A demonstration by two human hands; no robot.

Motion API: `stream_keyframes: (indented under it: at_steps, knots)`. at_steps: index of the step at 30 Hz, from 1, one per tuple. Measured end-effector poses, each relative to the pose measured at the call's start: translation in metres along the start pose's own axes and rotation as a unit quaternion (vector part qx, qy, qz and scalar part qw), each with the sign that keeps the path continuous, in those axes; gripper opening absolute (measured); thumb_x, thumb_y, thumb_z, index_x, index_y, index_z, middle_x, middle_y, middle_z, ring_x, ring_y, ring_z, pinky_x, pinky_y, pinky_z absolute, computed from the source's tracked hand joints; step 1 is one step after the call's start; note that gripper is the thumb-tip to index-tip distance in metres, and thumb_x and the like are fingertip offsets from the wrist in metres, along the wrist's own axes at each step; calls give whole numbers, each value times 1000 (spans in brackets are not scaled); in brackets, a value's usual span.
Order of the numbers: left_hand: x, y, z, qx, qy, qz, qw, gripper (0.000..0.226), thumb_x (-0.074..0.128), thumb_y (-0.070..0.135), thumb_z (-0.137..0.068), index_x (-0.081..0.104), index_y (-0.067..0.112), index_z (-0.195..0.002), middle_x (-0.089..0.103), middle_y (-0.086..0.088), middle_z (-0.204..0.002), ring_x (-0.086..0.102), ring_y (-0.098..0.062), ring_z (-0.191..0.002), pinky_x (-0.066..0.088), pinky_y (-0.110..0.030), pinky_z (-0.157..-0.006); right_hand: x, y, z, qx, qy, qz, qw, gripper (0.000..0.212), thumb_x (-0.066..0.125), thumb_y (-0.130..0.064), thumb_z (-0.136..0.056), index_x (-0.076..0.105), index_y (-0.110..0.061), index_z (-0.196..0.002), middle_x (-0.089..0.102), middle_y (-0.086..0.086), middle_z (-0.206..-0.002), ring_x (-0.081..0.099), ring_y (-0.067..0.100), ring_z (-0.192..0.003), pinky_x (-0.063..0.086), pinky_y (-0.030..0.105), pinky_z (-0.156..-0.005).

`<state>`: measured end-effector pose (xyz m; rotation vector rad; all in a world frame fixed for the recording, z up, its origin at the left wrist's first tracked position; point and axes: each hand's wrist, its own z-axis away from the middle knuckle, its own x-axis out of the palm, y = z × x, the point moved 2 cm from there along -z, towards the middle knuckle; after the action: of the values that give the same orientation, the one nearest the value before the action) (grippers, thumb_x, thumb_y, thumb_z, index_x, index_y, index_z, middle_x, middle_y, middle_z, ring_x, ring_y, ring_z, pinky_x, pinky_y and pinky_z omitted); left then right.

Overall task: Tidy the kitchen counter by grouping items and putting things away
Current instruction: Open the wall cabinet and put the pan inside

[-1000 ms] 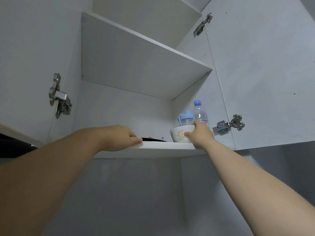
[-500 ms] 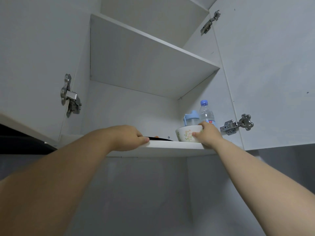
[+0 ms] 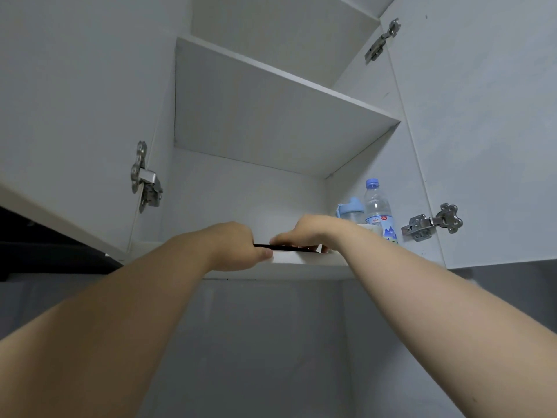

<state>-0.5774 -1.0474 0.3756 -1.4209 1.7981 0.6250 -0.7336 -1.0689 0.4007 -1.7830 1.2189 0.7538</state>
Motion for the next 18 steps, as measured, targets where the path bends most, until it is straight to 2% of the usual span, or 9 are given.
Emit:
stream_keyframes:
  at_steps: [3,6,9,12,14,16,18]
  knots:
    - [1,0,0,1,7,-10,1000,48,43,54,-93,47,17,-64,48,0,-65,44,-13,-58,30,-29,-51,-1,-6,-1,-1,-8,60,998,31,55,-39,-88,54,-16,-68,58,0,-70,52,14,-58,43,25,-58]
    - [3,-1,-2,1,15,-11,1000,48,43,55,-93,47,17,-63,49,0,-66,45,-13,-59,31,-28,-52,-3,-3,-9,-1,65,89,994,31,62,-26,-86,49,-12,-62,51,1,-62,47,16,-54,36,23,-47]
    - [3,-1,-2,1,20,-18,1000,48,42,54,-93,45,17,-62,47,0,-65,44,-13,-58,30,-28,-52,-7,13,-16,14,155,46,987,50,82,-41,-70,42,-12,-60,45,0,-56,46,20,-56,31,26,-43]
    - [3,0,0,4,23,-21,1000,47,40,52,-95,42,19,-62,44,1,-65,42,-12,-58,30,-28,-53,-14,34,-16,31,208,6,978,67,86,-55,-55,34,-12,-53,37,-1,-45,35,16,-43,32,26,-42]
    - [3,0,1,6,25,-25,999,47,39,52,-95,42,18,-62,44,0,-66,42,-14,-60,31,-29,-56,-19,48,-16,43,249,-16,967,70,81,-65,-51,37,-11,-58,38,-2,-51,36,15,-45,35,27,-46]
    - [3,-1,1,7,31,-18,999,51,38,53,-95,48,11,-67,49,-8,-71,42,-18,-63,32,-29,-61,-22,61,-17,55,270,-31,961,73,76,-73,-49,46,-9,-69,43,-2,-60,40,14,-48,31,26,-46]
    - [4,-1,0,8,33,-14,999,57,34,55,-95,49,5,-70,54,-10,-75,41,-17,-61,33,-30,-62,-27,74,-15,65,305,-83,946,64,80,-64,-57,45,-13,-72,43,-2,-60,44,18,-53,28,26,-46]
